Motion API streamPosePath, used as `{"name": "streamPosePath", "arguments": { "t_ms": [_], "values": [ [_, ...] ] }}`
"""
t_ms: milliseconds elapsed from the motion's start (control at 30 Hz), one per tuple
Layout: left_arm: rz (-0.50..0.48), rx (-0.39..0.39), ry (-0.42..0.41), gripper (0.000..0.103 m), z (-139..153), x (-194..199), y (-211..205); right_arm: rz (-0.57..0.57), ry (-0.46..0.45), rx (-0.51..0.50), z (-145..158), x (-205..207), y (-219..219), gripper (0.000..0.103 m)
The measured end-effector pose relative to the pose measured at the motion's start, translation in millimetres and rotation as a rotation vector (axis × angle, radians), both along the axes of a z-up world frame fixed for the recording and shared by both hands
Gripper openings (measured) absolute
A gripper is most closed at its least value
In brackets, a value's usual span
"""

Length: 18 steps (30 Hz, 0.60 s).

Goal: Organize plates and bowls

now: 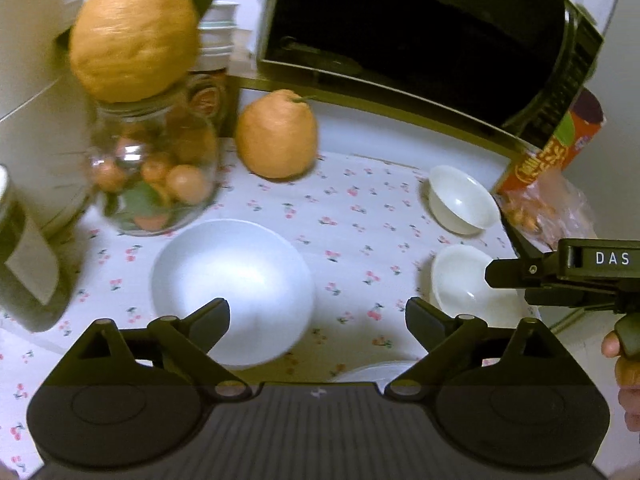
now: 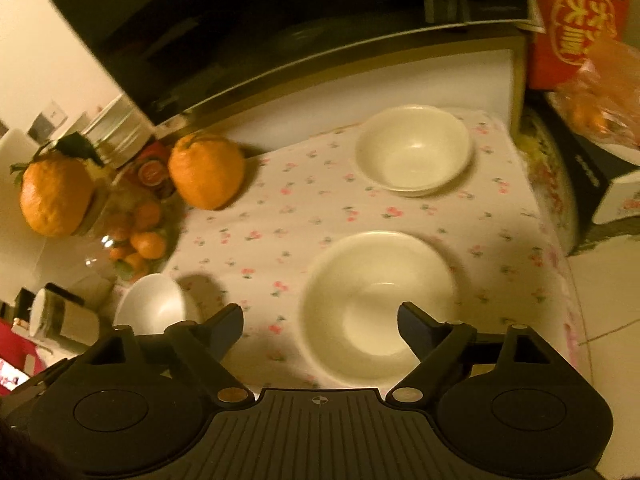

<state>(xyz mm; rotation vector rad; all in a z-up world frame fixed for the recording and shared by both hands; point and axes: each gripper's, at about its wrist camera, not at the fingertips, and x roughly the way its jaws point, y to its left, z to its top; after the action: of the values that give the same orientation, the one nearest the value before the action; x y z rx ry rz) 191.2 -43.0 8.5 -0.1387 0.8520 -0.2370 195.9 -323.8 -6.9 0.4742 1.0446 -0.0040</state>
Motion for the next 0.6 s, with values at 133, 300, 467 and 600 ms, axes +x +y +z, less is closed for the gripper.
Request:
{"name": "streamPosePath", "arguments": {
  "t_ms": [133,300,467,600],
  "values": [
    [-0.021,0.018,-0.012,0.096,-5.7,0.3,-16.7,-0.044,0.008,-0.005,-5.2,-8.2,-21.4,0.089],
    [-0.051,0.018,-0.003,0.097,-9.9,3.5,-34.6,-0.089,0.022,-0.008,-14.8,-18.4,-45.8,0.089],
    [-0.078,0.019,0.005,0.097,-15.7,10.1,-52.6,-0.113,0.042,-0.013,-26.1,-23.7,-60.4,0.089],
    [-0.111,0.006,0.002,0.092,-21.7,15.2,-65.4,-0.127,0.052,-0.01,-32.5,-23.6,-67.2,0.089]
  ]
}}
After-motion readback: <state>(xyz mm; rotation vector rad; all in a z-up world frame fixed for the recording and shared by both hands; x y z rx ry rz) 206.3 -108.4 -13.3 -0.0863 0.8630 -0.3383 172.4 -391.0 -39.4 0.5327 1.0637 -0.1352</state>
